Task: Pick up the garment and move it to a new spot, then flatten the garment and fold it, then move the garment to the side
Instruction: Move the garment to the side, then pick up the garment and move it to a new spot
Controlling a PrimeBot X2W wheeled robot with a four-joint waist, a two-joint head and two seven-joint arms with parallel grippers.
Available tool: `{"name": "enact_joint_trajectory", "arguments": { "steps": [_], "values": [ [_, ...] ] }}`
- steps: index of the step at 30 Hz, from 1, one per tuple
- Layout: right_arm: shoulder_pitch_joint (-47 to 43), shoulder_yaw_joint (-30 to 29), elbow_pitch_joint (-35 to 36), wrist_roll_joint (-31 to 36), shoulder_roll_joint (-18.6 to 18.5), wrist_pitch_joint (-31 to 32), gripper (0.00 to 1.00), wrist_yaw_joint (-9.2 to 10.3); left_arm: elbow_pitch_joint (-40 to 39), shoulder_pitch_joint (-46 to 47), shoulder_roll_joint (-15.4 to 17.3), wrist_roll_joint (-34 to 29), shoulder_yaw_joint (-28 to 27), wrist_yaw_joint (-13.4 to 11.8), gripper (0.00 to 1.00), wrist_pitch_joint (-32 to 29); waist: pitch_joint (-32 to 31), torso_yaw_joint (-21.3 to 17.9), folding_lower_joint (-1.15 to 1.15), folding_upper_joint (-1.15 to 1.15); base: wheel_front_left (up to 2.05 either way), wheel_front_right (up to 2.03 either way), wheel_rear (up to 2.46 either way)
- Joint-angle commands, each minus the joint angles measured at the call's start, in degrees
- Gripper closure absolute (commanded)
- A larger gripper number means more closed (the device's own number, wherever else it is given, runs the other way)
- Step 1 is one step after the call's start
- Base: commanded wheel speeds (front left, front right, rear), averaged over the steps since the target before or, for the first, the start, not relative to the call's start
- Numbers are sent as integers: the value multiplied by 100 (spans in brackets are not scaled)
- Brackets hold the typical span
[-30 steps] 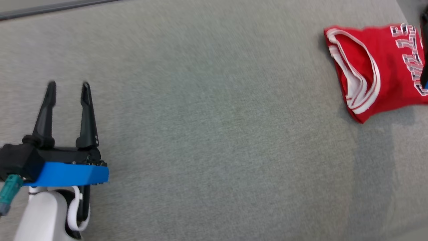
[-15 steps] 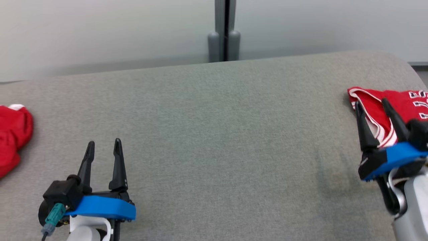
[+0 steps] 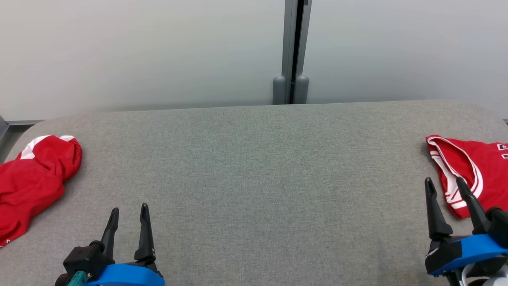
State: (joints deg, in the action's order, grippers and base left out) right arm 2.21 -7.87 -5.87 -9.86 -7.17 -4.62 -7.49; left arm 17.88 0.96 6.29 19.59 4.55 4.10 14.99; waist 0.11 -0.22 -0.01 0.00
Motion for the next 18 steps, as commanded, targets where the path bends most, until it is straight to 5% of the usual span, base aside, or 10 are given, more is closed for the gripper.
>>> {"name": "enact_joint_trajectory", "arguments": {
  "steps": [1, 18],
  "values": [
    [-100, 2, 76, 23, 55, 23, 0, -1, 24, -52, -7, -45, -14, 27, 0, 24, -9, -14, 1, 0, 0, 0, 0],
    [-297, 109, 246, 76, 239, 174, 0, -1, 172, 93, -11, -240, -72, -23, 0, 25, 24, -73, 1, 0, 0, 0, 0]
  ]
}}
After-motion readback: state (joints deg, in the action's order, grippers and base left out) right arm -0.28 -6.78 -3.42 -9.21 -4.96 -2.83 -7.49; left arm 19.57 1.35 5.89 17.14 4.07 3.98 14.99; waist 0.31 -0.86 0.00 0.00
